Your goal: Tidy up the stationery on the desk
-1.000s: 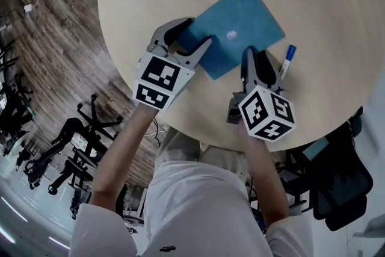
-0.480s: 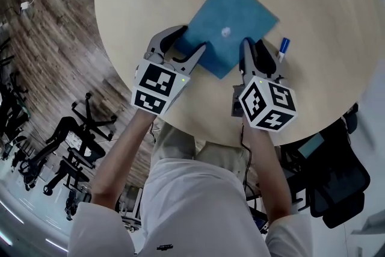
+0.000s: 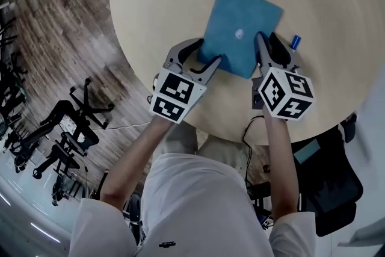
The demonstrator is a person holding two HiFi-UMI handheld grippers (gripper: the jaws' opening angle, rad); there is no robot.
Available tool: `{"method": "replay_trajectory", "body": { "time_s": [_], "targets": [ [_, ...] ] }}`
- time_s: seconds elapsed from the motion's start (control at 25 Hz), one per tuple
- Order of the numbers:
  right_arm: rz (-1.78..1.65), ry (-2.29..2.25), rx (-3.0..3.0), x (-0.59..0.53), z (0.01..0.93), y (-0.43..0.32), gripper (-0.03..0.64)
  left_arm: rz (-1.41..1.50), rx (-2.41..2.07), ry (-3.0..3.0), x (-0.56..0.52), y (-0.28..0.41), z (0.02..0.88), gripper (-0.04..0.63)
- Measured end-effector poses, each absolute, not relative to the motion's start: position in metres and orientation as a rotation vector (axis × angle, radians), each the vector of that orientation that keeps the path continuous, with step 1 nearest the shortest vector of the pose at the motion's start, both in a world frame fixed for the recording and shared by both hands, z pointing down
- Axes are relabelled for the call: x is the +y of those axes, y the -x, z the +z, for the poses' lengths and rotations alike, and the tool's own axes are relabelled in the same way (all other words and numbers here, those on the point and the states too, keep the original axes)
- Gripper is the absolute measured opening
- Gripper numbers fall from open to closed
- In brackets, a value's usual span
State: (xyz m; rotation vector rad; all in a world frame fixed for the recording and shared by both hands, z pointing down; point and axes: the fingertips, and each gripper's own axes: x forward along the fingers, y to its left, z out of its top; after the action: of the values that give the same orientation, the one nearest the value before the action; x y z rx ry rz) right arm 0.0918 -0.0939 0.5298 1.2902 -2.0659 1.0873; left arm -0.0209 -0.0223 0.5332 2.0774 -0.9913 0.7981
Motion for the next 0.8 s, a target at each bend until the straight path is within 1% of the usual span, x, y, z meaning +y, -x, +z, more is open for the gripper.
{"method": "replay_trajectory", "body": {
  "time_s": [0.44,0.8],
  "targets": [
    [1.076,-1.207,-2.103,-0.093,0.536,-0.091,0.152,0.752,-1.018,-2.036,0.004,0.008,0.535,0.247],
    [1.022,-1.295,-2.102,-0.081,0.515,-0.100,0.152,0.737,-1.023,-2.068,0.005,-0.001,0.517,0.244]
  ]
}}
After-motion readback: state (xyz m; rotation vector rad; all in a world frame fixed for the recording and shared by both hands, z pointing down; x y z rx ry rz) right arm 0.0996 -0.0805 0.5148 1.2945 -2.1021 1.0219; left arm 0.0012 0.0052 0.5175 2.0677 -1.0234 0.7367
